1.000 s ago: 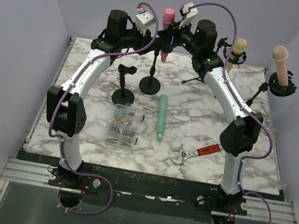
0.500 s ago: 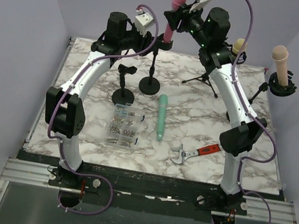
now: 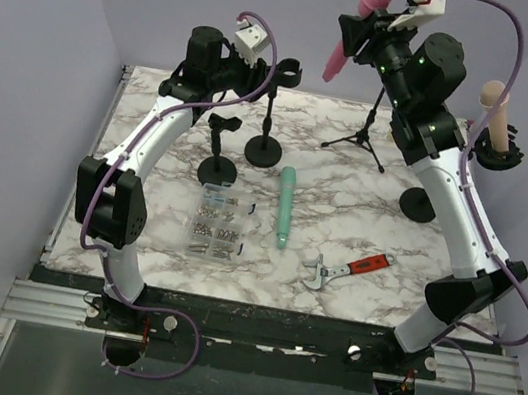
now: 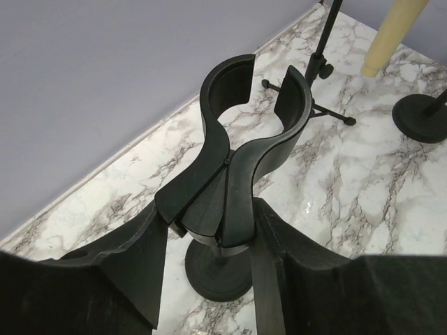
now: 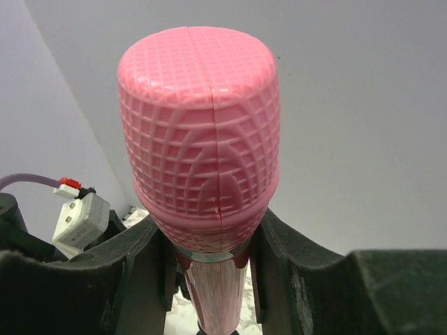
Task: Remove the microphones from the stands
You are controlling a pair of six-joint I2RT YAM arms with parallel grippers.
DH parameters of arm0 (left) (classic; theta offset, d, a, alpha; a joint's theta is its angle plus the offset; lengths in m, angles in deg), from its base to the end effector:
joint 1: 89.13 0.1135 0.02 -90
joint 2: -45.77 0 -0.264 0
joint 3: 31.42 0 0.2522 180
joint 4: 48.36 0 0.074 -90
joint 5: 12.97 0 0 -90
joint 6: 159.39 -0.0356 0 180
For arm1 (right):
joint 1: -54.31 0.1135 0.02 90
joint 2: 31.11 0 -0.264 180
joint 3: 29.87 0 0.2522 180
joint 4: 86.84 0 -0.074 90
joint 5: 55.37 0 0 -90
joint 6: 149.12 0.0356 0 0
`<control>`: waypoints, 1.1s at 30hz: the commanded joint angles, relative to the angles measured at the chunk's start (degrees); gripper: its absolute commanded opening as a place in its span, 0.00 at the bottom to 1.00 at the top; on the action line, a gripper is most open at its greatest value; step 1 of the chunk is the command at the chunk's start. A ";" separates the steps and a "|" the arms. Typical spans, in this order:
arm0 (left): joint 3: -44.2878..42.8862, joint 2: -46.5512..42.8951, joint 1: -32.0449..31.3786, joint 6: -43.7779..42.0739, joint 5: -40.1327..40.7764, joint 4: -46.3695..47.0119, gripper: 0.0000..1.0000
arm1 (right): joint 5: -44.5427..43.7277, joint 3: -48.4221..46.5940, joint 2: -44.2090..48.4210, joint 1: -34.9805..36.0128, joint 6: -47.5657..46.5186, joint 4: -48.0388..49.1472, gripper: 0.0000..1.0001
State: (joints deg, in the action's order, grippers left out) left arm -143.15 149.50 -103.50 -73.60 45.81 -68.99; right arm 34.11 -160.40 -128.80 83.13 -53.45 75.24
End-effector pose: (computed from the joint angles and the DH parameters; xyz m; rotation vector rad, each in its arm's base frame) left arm 0.4162 -0.1257 0.3822 0.6714 1.6701 -0.6134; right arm 0.3271 0.1796 0.5401 -0.2587 1.3021 0.5064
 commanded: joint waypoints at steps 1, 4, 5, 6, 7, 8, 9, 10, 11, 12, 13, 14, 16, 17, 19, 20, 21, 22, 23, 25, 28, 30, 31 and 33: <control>0.59 -0.57 0.18 0.28 2.72 -3.71 0.45 | -4.31 6.72 3.48 0.16 1.45 2.23 0.01; 0.81 -1.25 0.17 1.07 2.55 -3.52 0.50 | -4.76 10.68 5.01 0.20 3.77 1.85 0.01; 0.98 -1.55 0.22 1.34 2.50 -3.41 0.53 | -4.83 11.85 5.27 0.19 4.36 1.39 0.01; 1.11 -1.85 0.22 1.67 2.42 -3.30 0.54 | -5.18 12.59 5.40 0.27 4.95 0.84 0.01; 1.20 -2.22 0.22 1.81 2.08 -3.24 0.56 | -5.64 13.10 5.36 0.20 5.54 0.06 0.01; 1.29 -2.52 0.22 2.04 1.96 -3.26 0.58 | -6.00 13.22 5.24 0.25 6.14 -1.27 0.01; 1.33 -2.83 0.22 2.37 1.87 -3.17 0.60 | -6.30 13.24 5.07 0.23 6.61 -2.41 0.01; 1.38 -3.08 0.26 2.97 1.73 -3.08 0.69 | -6.38 13.39 4.90 0.23 7.37 -3.88 0.01; 1.34 -3.31 0.31 3.45 1.61 -3.06 0.75 | -6.20 13.69 4.90 0.25 7.81 -4.92 0.01; 1.23 -3.41 0.35 3.93 1.32 -3.00 0.81 | -5.85 14.47 5.03 0.19 8.37 -5.52 0.01; 0.99 -3.54 0.39 3.92 1.05 -3.11 0.87 | -5.49 15.49 5.34 0.20 8.78 -5.95 0.01; 0.81 -3.61 0.37 5.51 0.75 -3.19 0.92 | -5.28 16.82 5.67 0.26 9.17 -6.03 0.01; 0.45 -3.94 0.40 6.35 0.45 -3.52 0.94 | -4.86 19.12 6.22 0.24 9.83 -6.45 0.01; 0.11 -3.91 0.40 6.89 0.45 -3.80 0.94 | -4.70 20.04 6.42 0.21 9.92 -6.87 0.01; -1.16 -4.03 0.40 8.24 0.58 -5.16 0.98 | -4.90 21.78 6.76 0.22 10.10 -8.10 0.01; -1.63 -4.34 0.40 8.86 0.72 -5.76 0.98 | -5.12 22.56 6.93 0.23 10.30 -8.89 0.01; -1.65 -4.78 0.45 9.48 0.71 -5.94 0.99 | -5.42 23.24 6.90 0.29 10.68 -9.95 0.01; -1.63 -5.29 0.40 10.24 0.65 -6.19 0.99 | -5.43 23.95 6.90 0.20 11.19 -10.75 0.01; -1.95 -5.69 0.37 10.58 0.63 -7.01 0.98 | -5.42 24.47 6.82 0.22 11.70 -11.59 0.01; -3.21 -6.24 0.44 10.87 1.30 -9.89 0.99 | -4.70 25.86 6.42 0.23 12.74 -13.70 0.01; -1.00 -9.02 0.40 12.39 3.18 -10.30 0.99 | -3.40 29.06 5.93 0.26 14.15 -16.12 0.01; 1.09 -11.24 0.40 15.04 4.43 -9.78 0.99 | -1.82 32.57 6.21 0.25 15.07 -16.28 0.01; 1.65 -12.04 0.40 16.38 4.95 -10.15 0.99 | -0.93 34.96 6.50 0.21 15.58 -15.70 0.01; 2.20 -13.10 0.40 19.00 5.70 -11.39 0.99 | 0.13 38.49 6.74 0.25 16.90 -15.19 0.01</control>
State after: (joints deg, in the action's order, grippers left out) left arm -142.47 140.93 -103.34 -60.81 48.39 -78.33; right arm 30.86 -127.92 -123.75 83.13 -39.79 62.30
